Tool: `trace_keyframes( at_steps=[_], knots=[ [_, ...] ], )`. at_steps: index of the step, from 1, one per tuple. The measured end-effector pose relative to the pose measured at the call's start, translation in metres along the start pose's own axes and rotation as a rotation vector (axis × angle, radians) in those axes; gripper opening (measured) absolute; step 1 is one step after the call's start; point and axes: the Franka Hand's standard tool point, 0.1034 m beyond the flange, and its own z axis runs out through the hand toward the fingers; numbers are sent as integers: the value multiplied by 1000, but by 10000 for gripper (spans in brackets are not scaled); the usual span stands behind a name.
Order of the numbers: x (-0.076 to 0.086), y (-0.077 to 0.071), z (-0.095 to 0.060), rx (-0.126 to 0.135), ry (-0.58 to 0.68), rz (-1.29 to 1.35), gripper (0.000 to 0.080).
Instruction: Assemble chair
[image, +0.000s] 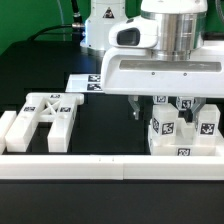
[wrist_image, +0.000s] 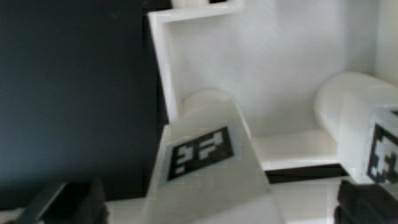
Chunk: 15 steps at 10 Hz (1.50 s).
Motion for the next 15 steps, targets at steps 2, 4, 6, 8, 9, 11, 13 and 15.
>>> trace_keyframes(
  at_steps=[2, 4, 6, 8, 9, 11, 13, 15],
  knots=[
    [1, 3, 0, -16, 0, -213, 649],
    [1, 5, 0, -23, -2, -359, 649],
    [1, 5, 0, -23, -2, -362, 537],
    [1, 6, 0, -23, -2, -361, 401],
    [1, 6, 0, -23, -2, -361, 292],
    [1, 6, 0, -23, -2, -328, 292],
    [1, 5, 0, -19, -1, -278, 292],
    [1, 7, 1, -19, 0, -114, 292]
  ],
)
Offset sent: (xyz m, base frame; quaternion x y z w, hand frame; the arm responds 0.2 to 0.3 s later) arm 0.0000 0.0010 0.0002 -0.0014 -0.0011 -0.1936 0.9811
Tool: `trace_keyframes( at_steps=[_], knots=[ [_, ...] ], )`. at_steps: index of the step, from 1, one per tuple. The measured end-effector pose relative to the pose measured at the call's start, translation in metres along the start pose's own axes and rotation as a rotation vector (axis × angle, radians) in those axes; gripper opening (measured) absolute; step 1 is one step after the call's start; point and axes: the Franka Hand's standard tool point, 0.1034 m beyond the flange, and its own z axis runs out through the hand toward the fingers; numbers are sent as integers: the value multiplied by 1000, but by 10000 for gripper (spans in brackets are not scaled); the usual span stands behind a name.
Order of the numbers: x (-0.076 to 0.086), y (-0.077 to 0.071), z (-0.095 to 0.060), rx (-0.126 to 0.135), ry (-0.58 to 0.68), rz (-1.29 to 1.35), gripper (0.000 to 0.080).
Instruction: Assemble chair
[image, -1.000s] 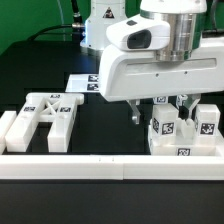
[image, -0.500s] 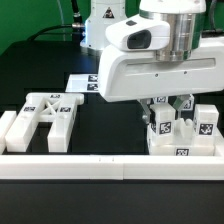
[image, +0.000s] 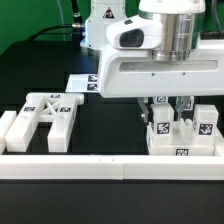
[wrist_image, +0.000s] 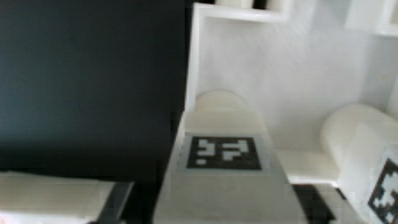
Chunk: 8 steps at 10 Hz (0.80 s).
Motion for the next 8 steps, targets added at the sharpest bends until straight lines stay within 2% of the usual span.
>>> trace_keyframes(
  at_steps=[5, 8],
  knots=[
    [0, -1, 1, 15, 0, 509, 292],
    [0, -6, 1, 34, -9, 807, 292]
  ],
)
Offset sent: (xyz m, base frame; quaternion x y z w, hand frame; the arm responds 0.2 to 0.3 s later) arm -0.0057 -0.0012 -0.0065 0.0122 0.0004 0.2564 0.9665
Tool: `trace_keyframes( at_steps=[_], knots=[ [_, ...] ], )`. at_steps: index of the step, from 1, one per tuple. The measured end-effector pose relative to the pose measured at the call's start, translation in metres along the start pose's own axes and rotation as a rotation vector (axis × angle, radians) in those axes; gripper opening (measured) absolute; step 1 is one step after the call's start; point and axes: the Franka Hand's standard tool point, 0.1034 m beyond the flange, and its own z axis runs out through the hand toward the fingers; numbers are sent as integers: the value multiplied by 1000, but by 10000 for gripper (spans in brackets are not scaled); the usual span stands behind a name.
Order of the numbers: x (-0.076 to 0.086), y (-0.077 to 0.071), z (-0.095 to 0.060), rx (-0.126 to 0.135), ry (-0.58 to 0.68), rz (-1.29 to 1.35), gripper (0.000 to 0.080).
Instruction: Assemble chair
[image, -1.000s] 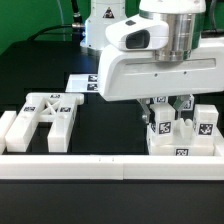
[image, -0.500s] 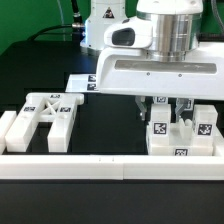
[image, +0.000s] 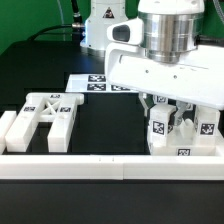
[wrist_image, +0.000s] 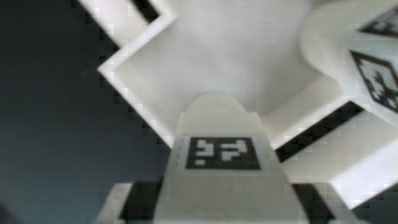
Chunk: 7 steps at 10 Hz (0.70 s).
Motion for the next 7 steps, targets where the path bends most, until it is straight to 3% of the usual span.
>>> trace_keyframes(
  at_steps=[4, 7],
  knots=[
    [-2, -2, 0, 2, -2, 320, 292],
    [-2, -2, 0, 3, -3, 350, 301]
  ],
)
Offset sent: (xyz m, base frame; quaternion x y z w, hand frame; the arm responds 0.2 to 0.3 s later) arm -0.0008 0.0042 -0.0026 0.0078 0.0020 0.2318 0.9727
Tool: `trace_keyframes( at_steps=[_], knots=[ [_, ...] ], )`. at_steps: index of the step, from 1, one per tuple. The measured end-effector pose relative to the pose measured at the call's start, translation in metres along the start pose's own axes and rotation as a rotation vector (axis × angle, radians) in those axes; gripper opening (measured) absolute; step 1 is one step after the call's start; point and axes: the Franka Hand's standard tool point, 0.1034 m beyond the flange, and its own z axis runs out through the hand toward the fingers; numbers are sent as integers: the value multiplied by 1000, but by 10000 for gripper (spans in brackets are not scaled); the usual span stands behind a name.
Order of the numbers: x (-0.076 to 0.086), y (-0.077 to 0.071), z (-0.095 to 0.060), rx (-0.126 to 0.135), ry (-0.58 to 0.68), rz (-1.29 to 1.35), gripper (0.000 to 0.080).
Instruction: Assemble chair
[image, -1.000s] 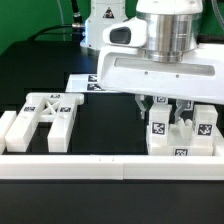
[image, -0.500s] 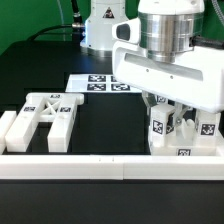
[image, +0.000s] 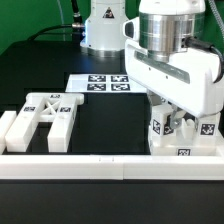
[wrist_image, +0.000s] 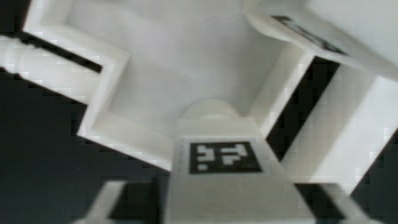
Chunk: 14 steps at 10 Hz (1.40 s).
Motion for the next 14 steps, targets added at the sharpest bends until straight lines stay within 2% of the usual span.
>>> trace_keyframes(
  at_steps=[1, 2, 5, 12, 14],
  knots=[
    [0, 0, 0, -1, 0, -29, 488],
    [0, 0, -1, -2, -1, -37, 608],
    [1, 0, -1, -8, 6, -320, 648],
    [7, 2, -1, -19, 11, -926, 649],
    [6, 2, -1, -30, 16, -1074, 649]
  ],
)
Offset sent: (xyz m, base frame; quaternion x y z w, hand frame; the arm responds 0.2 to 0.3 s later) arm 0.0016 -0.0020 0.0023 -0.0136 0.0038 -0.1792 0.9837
